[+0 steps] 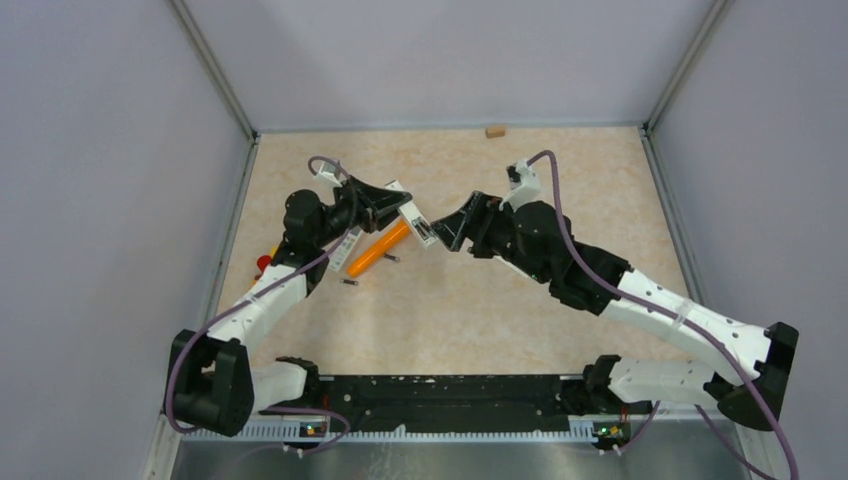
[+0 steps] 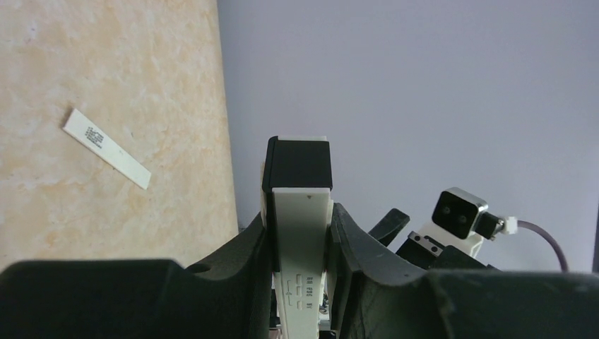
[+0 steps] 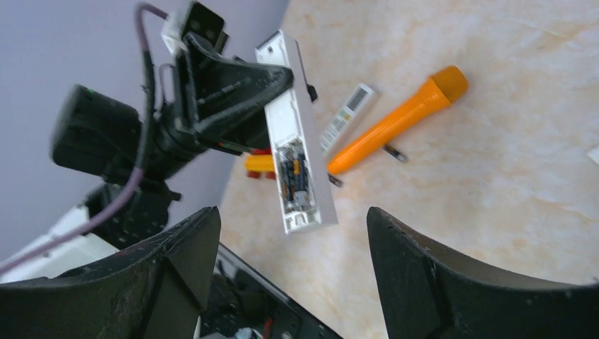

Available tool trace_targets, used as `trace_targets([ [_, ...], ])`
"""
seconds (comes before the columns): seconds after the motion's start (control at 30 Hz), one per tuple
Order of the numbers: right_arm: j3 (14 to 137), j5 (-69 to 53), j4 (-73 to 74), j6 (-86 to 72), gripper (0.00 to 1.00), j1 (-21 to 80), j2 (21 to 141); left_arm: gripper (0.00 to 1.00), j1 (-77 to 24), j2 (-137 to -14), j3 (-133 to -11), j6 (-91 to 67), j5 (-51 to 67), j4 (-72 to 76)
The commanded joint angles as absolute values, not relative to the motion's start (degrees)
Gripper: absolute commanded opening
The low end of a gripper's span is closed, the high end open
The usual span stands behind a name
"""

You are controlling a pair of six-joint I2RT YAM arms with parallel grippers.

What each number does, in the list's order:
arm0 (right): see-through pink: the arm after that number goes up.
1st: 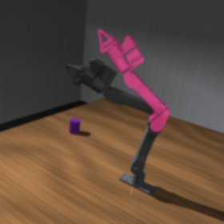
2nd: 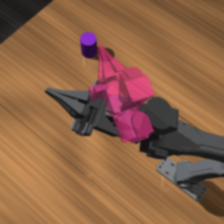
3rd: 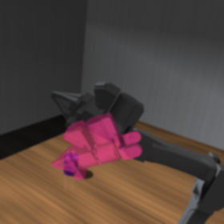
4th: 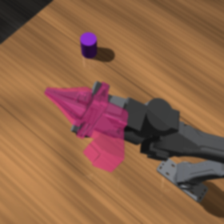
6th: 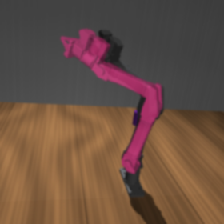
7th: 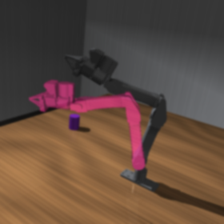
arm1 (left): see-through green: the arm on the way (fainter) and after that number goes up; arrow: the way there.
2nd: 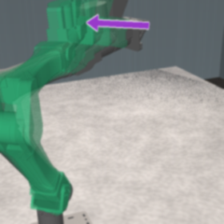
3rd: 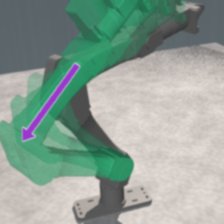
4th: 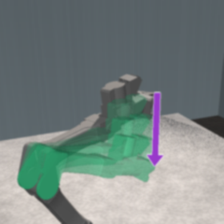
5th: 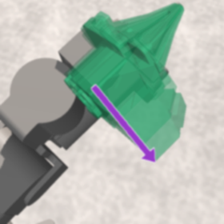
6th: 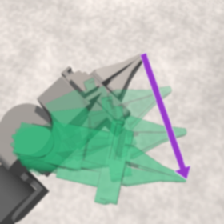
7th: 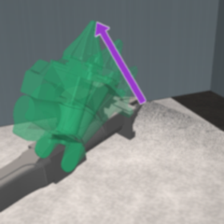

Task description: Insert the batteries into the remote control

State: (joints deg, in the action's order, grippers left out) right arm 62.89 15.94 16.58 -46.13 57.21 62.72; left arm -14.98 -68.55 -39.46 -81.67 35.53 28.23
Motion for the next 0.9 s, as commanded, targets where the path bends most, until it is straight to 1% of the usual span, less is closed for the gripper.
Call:
trace_targets([
  [0.0, 59.2, 16.0, 0.7, -54.0, 0.77, 57.2, 60.8, 0.00, -14.7, -65.7, -41.5, -87.7, 35.3, 35.2],
  [0.17, 53.5, 14.2, -11.1, -60.2, 0.78, 57.2, 60.3, 0.00, -14.7, -65.0, -42.3, -92.8, 34.8, 36.3],
  [0.27, 54.0, 12.3, -12.2, -60.7, 0.78, 57.2, 61.3, 0.00, -14.7, -64.9, -43.2, -94.9, 34.6, 36.5],
  [0.37, 52.5, 11.2, -16.4, -61.8, 0.78, 57.1, 61.4, 0.00, -14.7, -64.9, -43.8, -96.3, 34.9, 36.1],
  [0.57, 49.8, 11.9, -21.1, -65.6, 0.77, 57.1, 61.1, 0.00, -14.7, -64.8, -42.6, -99.7, 34.8, 37.8],
  [0.63, 49.8, 12.2, -19.8, -67.0, 0.73, 56.9, 61.2, 0.00, -14.7, -64.6, -42.2, -100.3, 34.6, 38.4],
  [0.77, 49.0, 11.8, -20.5, -68.5, 0.59, 56.5, 61.1, 0.00, -14.8, -64.0, -41.8, -100.6, 34.1, 38.7],
  [0.87, 47.8, 11.5, -22.1, -69.7, 0.56, 56.1, 61.0, 0.00, -14.8, -64.0, -42.1, -100.7, 34.3, 38.8],
])
